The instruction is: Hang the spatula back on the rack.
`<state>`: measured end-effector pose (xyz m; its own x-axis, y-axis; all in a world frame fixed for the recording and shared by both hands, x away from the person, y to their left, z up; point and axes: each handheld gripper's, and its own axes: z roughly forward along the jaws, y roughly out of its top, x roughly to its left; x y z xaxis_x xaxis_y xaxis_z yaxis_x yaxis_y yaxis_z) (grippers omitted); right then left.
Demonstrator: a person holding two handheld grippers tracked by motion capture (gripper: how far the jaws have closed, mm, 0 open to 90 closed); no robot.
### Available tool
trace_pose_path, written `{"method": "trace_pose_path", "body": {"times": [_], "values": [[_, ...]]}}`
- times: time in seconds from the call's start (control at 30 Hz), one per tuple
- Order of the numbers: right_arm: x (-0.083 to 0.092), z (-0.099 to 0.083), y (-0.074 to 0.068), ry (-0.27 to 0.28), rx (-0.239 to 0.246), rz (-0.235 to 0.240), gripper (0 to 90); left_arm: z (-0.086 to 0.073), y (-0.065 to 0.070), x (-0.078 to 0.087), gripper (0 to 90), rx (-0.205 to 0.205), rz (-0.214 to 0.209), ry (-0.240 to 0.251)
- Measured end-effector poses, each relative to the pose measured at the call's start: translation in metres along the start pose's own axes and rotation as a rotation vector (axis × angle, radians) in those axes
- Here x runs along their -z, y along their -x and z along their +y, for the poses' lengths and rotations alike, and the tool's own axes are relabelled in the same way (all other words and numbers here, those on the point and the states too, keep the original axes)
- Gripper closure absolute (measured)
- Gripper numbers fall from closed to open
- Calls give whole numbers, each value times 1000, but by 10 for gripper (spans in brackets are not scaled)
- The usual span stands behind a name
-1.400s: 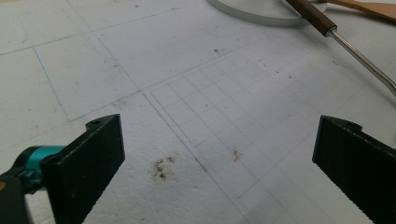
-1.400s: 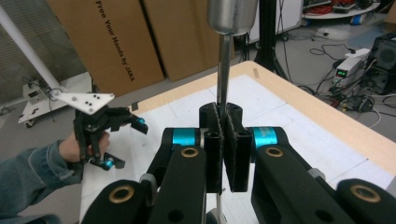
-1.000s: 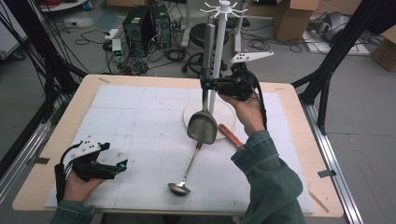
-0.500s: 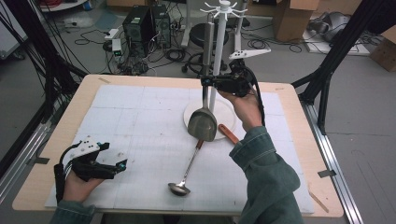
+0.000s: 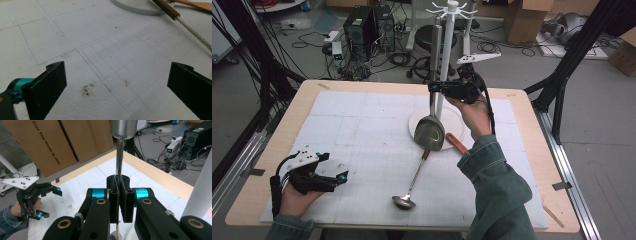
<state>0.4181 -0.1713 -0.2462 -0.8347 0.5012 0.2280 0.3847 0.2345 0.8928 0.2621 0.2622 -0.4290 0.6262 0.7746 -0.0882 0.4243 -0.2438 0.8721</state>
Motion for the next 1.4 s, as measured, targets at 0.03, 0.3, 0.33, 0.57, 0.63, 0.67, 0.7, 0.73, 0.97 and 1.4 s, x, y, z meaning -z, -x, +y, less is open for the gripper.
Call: {"method": "trace_pose_path", "body": {"times": [0.03,0.3,0.33,0.57,0.63,0.67,0.7,0.73,0.97,1.4], "values": [[-1,0,0,-1,0,-5,874,0,0,0,28,0,0,0],[-2,-2,2,-6,-2,-16,867,0,0,0,28,0,-1,0],[-1,-2,2,-4,-3,-16,865,0,0,0,28,0,-1,0],[4,-1,3,21,-3,-33,834,0,0,0,28,-1,0,-1],[5,-1,4,25,-5,-35,825,0,0,0,28,0,0,0],[7,-1,4,29,-7,-37,817,0,0,0,29,0,0,0],[8,-1,4,32,-7,-41,810,0,0,0,28,-1,-1,0],[9,-1,4,33,-7,-43,806,0,0,0,29,-2,0,-1],[18,-1,5,53,-2,-63,773,0,-1,0,28,-3,-1,-1],[42,6,5,91,2,-89,791,0,-1,-1,29,-4,-4,-1]]}}
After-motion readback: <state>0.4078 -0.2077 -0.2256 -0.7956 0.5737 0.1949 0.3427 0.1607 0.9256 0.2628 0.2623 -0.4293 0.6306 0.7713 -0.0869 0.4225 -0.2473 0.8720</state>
